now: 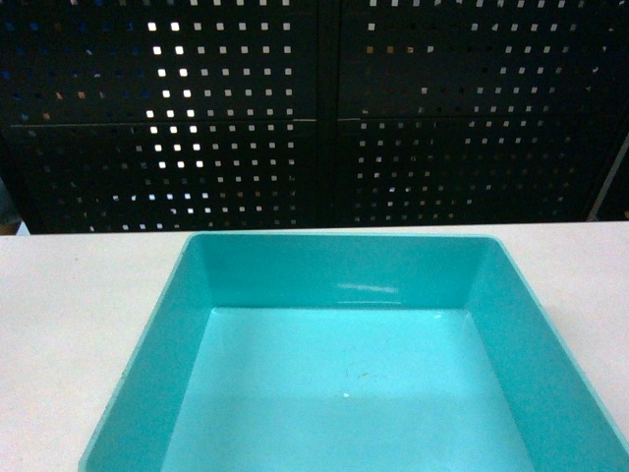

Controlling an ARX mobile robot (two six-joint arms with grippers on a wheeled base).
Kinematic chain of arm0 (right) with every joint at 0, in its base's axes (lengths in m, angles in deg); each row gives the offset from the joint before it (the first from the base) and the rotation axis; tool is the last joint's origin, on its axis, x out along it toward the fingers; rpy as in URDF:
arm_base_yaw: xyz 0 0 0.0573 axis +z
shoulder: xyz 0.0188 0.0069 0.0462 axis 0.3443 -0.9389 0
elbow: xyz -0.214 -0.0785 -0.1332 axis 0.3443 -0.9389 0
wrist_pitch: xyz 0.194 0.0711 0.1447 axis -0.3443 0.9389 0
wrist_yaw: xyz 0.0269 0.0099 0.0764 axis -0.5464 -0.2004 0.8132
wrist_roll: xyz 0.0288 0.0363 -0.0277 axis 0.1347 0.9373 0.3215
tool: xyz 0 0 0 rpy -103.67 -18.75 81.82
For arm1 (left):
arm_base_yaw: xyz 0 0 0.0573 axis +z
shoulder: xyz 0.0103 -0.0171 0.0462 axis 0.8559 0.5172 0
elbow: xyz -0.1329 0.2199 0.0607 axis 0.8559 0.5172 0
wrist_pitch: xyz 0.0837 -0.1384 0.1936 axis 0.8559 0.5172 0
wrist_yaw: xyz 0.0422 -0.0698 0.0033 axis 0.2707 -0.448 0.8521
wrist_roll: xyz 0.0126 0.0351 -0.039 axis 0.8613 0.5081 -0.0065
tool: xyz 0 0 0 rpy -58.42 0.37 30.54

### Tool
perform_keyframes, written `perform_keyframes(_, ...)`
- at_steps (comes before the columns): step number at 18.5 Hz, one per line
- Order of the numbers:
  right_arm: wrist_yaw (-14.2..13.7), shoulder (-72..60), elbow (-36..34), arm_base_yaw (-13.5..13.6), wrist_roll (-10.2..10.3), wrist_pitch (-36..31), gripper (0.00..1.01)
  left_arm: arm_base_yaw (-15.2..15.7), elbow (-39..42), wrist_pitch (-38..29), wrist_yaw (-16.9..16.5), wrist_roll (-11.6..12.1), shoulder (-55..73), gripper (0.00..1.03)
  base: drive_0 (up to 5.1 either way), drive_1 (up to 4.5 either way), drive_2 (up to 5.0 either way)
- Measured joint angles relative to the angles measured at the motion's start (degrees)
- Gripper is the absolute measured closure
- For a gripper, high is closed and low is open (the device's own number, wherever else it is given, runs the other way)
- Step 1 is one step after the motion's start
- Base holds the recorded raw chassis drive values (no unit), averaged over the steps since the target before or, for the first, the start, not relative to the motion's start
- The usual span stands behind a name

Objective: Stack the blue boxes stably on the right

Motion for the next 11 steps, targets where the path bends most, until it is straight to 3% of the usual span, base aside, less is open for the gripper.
perform_keyframes(11, 0.0, 0.0, 0.0, 0.0, 0.0, 0.0, 0.03, 0.0, 0.0, 0.0, 0.0, 0.0, 0.0, 0.05, 0.0, 0.0, 0.0)
